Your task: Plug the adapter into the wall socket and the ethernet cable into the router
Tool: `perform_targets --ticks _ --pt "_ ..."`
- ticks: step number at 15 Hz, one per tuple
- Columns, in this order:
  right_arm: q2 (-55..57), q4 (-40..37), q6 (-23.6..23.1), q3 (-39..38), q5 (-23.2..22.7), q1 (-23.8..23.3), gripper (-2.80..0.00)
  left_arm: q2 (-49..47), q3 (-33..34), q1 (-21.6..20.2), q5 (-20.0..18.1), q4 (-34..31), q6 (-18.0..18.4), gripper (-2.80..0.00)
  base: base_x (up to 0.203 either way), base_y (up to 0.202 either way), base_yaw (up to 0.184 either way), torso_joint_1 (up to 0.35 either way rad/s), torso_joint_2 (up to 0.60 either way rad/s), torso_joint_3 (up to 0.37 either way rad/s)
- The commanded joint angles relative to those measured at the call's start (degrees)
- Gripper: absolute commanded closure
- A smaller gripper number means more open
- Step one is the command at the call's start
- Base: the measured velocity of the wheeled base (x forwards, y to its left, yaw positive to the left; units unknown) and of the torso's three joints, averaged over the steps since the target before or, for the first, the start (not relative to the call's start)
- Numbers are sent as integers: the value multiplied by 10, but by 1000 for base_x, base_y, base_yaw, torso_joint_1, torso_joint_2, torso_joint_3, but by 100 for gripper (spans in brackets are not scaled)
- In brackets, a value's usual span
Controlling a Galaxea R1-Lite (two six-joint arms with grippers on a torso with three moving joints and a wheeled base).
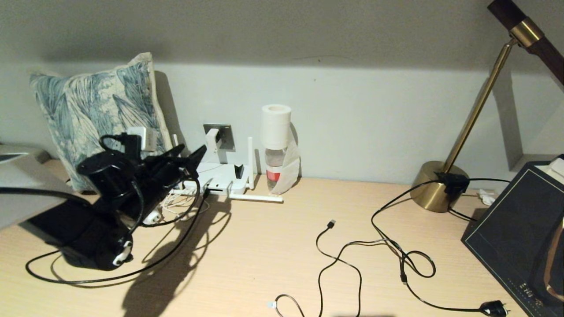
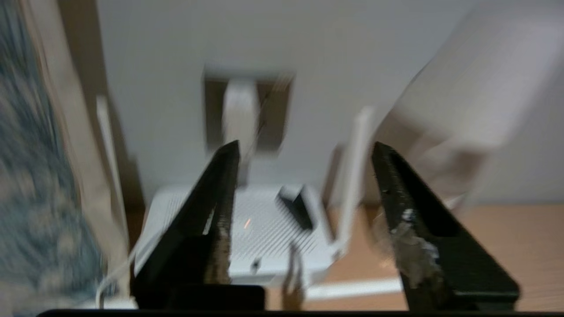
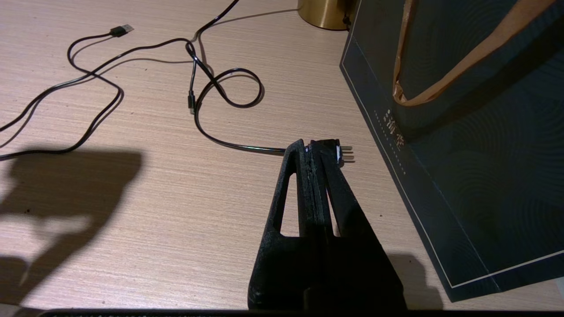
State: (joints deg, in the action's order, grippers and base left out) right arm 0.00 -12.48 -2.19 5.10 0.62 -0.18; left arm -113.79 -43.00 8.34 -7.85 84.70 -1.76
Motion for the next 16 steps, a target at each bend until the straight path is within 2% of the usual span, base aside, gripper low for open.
perform_targets --ticks 1,4,6,8,10,11,12,13,16 --pt "0 0 -1 0 0 0 0 231 29 12 3 -89 4 0 0 0 0 0 0 0" --pt "1 -1 0 0 0 0 0 459 131 24 29 -344 15 0 0 0 0 0 0 0" --pt "0 -1 0 0 0 0 0 572 273 42 39 -517 22 0 0 0 0 0 0 0" --pt "0 0 -1 0 0 0 0 647 397 57 47 -624 36 0 0 0 0 0 0 0" --pt "1 0 0 0 0 0 0 750 439 61 58 -745 45 0 0 0 0 0 0 0" --pt "1 0 -1 0 0 0 0 799 435 51 62 -787 49 0 0 0 0 0 0 0" --pt "0 0 0 0 0 0 0 834 433 19 66 -815 51 0 0 0 0 0 0 0" --pt "0 0 0 0 0 0 0 872 431 -15 68 -830 54 0 0 0 0 0 0 0" --pt "0 -1 0 0 1 0 0 1044 430 -52 63 -840 75 0 0 0 0 0 0 0"
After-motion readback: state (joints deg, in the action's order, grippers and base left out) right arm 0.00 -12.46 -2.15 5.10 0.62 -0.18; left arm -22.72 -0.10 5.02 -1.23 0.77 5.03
